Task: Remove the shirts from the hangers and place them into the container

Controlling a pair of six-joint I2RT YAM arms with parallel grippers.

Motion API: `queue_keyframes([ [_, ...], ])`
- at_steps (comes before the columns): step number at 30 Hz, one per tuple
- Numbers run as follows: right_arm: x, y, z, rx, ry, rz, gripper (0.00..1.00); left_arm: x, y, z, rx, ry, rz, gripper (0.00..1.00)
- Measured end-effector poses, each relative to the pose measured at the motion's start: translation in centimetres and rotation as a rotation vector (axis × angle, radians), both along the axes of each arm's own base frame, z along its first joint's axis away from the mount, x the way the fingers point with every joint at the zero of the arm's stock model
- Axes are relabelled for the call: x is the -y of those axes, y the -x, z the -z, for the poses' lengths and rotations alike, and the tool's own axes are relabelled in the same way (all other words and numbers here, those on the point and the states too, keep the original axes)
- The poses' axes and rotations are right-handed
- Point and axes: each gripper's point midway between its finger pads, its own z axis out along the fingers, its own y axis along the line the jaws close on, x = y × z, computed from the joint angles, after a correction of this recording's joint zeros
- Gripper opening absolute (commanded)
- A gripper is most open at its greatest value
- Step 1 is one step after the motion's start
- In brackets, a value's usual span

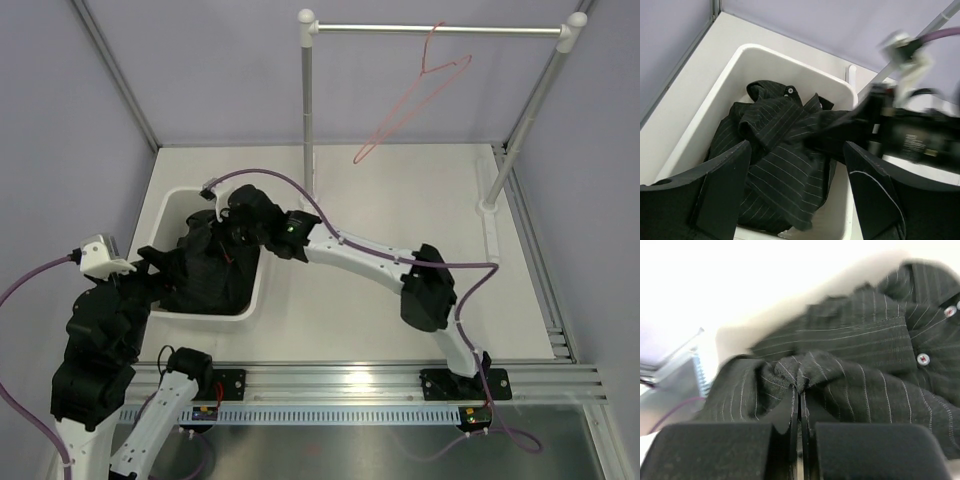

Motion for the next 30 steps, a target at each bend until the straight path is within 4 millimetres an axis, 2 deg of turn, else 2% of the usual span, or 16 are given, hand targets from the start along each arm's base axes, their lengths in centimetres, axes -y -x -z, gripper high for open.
queue_keyframes([
  [1, -0.7, -0.9, 2.2, -0.029, 0.028, -0.003, 0.02, -0.1, 0.2, -0.3, 0.008, -0.001, 0.0, 0.79],
  [2, -0.9, -1.5, 3.9, -0.052, 0.055, -0.001, 0.12, -0.1, 0.4, -0.5, 0.013, -0.002, 0.0, 0.79],
  [3, -1.0, -1.9, 6.1, -0.081, 0.089, -0.001, 0.19, -0.2, 0.6, -0.8, 0.02, -0.005, 0.0, 0.79],
  [5, -0.3, -2.2, 9.9, -0.132, 0.169, 0.009, 0.25, -0.3, 0.8, -1.1, 0.028, -0.009, 0.0, 0.79],
  [7, 0.4, -1.9, 11.9, -0.156, 0.21, 0.013, 0.44, -0.4, 0.9, -1.0, 0.028, -0.013, 0.0, 0.79],
  [8, 0.7, -1.7, 12.3, -0.16, 0.221, 0.013, 0.53, -0.4, 0.9, -1.0, 0.025, -0.015, 0.0, 0.79],
  [9, 1.0, -1.5, 12.3, -0.157, 0.226, 0.009, 0.7, -0.4, 0.9, -0.9, 0.022, -0.016, 0.001, 0.79],
  [12, 1.5, -1.2, 10.8, -0.129, 0.218, -0.002, 0.86, -0.4, 0.9, -0.8, 0.021, -0.016, 0.002, 0.8],
  [13, 1.7, -1.2, 9.8, -0.112, 0.209, -0.003, 0.98, -0.3, 0.8, -0.7, 0.019, -0.017, 0.002, 0.8],
  [16, 2.3, -1.0, 6.4, -0.058, 0.178, -0.016, 0.99, -0.2, 0.5, 0.0, 0.003, -0.021, 0.004, 0.83],
  [20, 3.0, -1.0, 0.8, 0.021, 0.109, -0.023, 0.99, -0.1, 0.4, 0.6, -0.012, -0.025, 0.007, 0.94],
  [23, 4.3, -0.9, -2.5, 0.055, 0.077, 0.004, 1.0, -0.1, 0.4, 0.6, -0.01, -0.025, 0.008, 0.99],
  [25, 5.9, -0.7, -4.5, 0.08, 0.056, 0.039, 0.99, -0.2, 0.5, 0.5, -0.006, -0.023, 0.008, 0.99],
  [27, 8.0, -0.2, -5.6, 0.093, 0.043, 0.076, 0.99, -0.2, 0.7, 0.4, 0.002, -0.021, 0.009, 0.99],
  [29, 11.7, 1.1, -5.6, 0.09, 0.047, 0.121, 1.0, -0.2, 1.0, 0.4, 0.01, -0.016, 0.011, 0.99],
  [30, 12.7, 1.5, -5.6, 0.088, 0.051, 0.131, 1.0, -0.2, 1.1, 0.4, 0.013, -0.013, 0.013, 0.99],
])
